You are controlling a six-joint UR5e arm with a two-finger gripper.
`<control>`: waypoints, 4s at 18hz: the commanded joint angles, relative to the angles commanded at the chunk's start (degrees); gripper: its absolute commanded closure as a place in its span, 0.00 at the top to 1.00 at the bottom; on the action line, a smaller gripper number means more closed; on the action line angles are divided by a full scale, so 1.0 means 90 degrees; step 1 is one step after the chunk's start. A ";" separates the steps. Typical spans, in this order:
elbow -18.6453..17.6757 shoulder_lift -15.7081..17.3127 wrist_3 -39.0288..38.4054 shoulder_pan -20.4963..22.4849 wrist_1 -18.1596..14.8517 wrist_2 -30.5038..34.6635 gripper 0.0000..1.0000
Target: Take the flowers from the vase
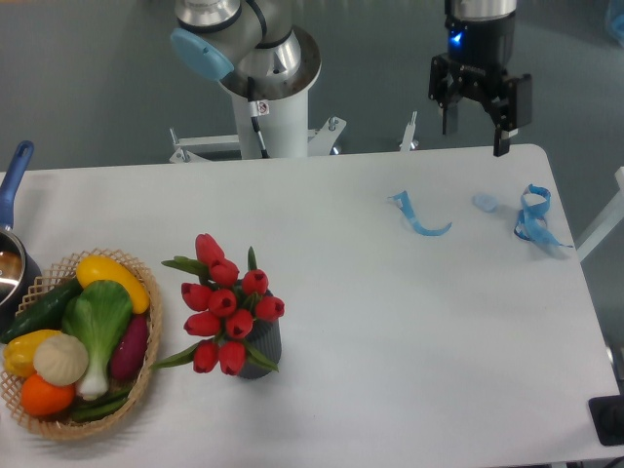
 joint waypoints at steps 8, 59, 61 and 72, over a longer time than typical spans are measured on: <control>-0.0166 0.0000 -0.0339 -0.0049 0.0137 -0.0029 1.00; -0.0371 -0.2402 -0.3984 -0.2666 0.1865 -0.3740 1.00; -0.0323 -0.2441 -0.3994 -0.2734 0.1875 -0.3740 1.00; -0.0313 -0.2432 -0.4004 -0.2705 0.1875 -0.3877 0.39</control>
